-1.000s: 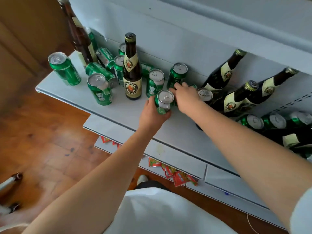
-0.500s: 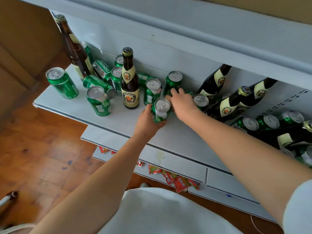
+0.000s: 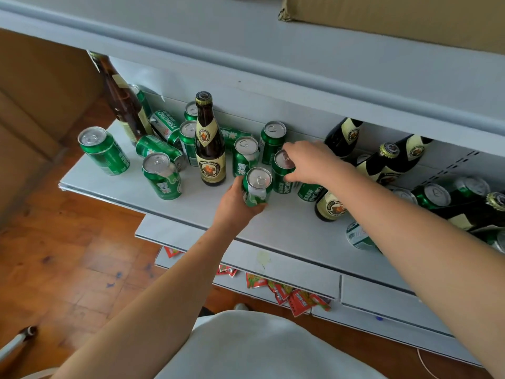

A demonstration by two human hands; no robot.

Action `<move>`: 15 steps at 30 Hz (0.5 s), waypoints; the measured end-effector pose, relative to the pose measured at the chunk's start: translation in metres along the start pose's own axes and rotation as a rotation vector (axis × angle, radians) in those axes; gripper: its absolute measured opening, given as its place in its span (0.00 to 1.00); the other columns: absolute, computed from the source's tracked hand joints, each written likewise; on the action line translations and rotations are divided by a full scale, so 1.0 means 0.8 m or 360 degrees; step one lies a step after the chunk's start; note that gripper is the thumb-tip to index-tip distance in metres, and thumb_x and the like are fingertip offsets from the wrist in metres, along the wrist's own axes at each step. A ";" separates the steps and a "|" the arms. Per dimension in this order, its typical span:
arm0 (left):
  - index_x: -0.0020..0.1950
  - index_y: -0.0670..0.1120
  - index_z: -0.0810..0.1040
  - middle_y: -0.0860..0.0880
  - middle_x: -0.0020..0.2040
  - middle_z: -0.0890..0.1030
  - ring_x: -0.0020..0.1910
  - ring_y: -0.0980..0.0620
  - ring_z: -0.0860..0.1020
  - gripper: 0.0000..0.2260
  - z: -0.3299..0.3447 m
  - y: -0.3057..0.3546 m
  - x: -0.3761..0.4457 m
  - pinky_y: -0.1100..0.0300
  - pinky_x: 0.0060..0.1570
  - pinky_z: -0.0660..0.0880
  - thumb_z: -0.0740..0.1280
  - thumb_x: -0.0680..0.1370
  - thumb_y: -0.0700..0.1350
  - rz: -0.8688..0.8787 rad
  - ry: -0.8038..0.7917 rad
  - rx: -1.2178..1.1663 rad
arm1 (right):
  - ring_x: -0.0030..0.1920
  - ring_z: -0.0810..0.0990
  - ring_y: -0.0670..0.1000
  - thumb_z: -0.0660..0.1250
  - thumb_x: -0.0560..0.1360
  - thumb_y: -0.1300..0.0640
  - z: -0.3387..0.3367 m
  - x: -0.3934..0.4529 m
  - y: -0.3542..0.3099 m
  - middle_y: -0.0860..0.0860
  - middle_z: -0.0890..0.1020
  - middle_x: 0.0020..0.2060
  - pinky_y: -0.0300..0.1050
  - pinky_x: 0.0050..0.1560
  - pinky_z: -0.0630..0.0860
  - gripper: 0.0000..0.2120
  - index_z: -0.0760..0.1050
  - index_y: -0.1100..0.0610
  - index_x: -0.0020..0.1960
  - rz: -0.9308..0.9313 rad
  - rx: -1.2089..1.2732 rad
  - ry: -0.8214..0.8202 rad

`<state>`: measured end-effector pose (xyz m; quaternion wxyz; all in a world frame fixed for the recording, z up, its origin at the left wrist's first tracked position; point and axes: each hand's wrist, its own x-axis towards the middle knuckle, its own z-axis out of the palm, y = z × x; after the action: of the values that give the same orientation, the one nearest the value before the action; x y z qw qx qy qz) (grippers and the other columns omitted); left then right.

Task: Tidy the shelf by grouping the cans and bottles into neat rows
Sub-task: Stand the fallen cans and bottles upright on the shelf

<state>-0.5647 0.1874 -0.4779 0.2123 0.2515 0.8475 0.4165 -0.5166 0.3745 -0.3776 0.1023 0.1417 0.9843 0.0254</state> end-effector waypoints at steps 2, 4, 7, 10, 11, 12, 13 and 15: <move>0.71 0.49 0.68 0.45 0.63 0.75 0.60 0.45 0.76 0.34 -0.001 0.000 0.000 0.51 0.59 0.75 0.79 0.68 0.50 -0.0012 0.0013 0.0020 | 0.50 0.78 0.58 0.73 0.69 0.42 -0.001 0.003 0.005 0.54 0.79 0.51 0.46 0.43 0.68 0.23 0.72 0.55 0.54 0.0000 -0.0010 -0.0021; 0.71 0.49 0.68 0.44 0.62 0.72 0.58 0.44 0.77 0.35 -0.001 0.001 -0.001 0.52 0.60 0.75 0.80 0.68 0.49 -0.0024 0.0023 0.0020 | 0.50 0.78 0.58 0.75 0.66 0.40 -0.002 0.004 0.009 0.54 0.78 0.50 0.48 0.46 0.75 0.26 0.73 0.56 0.54 0.0016 0.0019 -0.0067; 0.69 0.50 0.70 0.45 0.60 0.74 0.57 0.44 0.77 0.34 0.000 0.004 0.002 0.49 0.60 0.76 0.80 0.67 0.50 -0.0036 0.0000 0.0031 | 0.52 0.78 0.58 0.77 0.65 0.44 -0.007 -0.001 0.012 0.56 0.77 0.52 0.51 0.49 0.78 0.28 0.74 0.59 0.57 0.0040 0.0070 -0.0148; 0.69 0.50 0.70 0.46 0.59 0.75 0.56 0.46 0.78 0.34 0.012 0.013 -0.001 0.53 0.59 0.76 0.80 0.67 0.52 -0.0005 -0.0066 0.0077 | 0.53 0.78 0.58 0.74 0.71 0.51 -0.019 -0.002 0.015 0.55 0.77 0.53 0.47 0.45 0.73 0.23 0.73 0.59 0.61 0.0083 0.0122 0.0097; 0.69 0.50 0.70 0.46 0.59 0.75 0.56 0.47 0.78 0.34 0.018 0.016 -0.003 0.56 0.57 0.76 0.80 0.67 0.52 0.0019 -0.0094 0.0093 | 0.52 0.79 0.58 0.71 0.73 0.52 -0.025 -0.001 0.012 0.55 0.78 0.53 0.47 0.44 0.72 0.20 0.73 0.59 0.62 0.0108 0.0149 0.0228; 0.70 0.50 0.70 0.46 0.59 0.75 0.56 0.47 0.77 0.34 0.023 0.020 -0.004 0.58 0.56 0.74 0.79 0.67 0.52 0.0048 -0.0119 0.0106 | 0.51 0.79 0.58 0.68 0.75 0.54 -0.029 0.001 0.008 0.55 0.79 0.52 0.47 0.43 0.72 0.17 0.73 0.59 0.61 0.0136 0.0198 0.0336; 0.70 0.49 0.70 0.46 0.59 0.75 0.56 0.47 0.77 0.34 0.026 0.024 -0.006 0.58 0.56 0.74 0.80 0.67 0.51 0.0075 -0.0147 0.0115 | 0.50 0.80 0.58 0.65 0.77 0.54 -0.033 0.004 0.002 0.55 0.80 0.52 0.48 0.44 0.74 0.14 0.74 0.59 0.61 0.0165 0.0257 0.0404; 0.72 0.48 0.67 0.44 0.61 0.74 0.59 0.46 0.75 0.37 0.024 0.027 -0.008 0.55 0.60 0.74 0.80 0.67 0.50 0.0110 -0.0208 0.0126 | 0.46 0.81 0.58 0.59 0.80 0.53 -0.040 0.010 -0.013 0.57 0.83 0.50 0.49 0.45 0.76 0.15 0.75 0.61 0.60 0.0192 0.0344 0.0437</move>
<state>-0.5436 0.2062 -0.4702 0.2426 0.3154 0.8385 0.3723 -0.5337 0.3660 -0.3490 -0.0505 0.2059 0.9757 -0.0553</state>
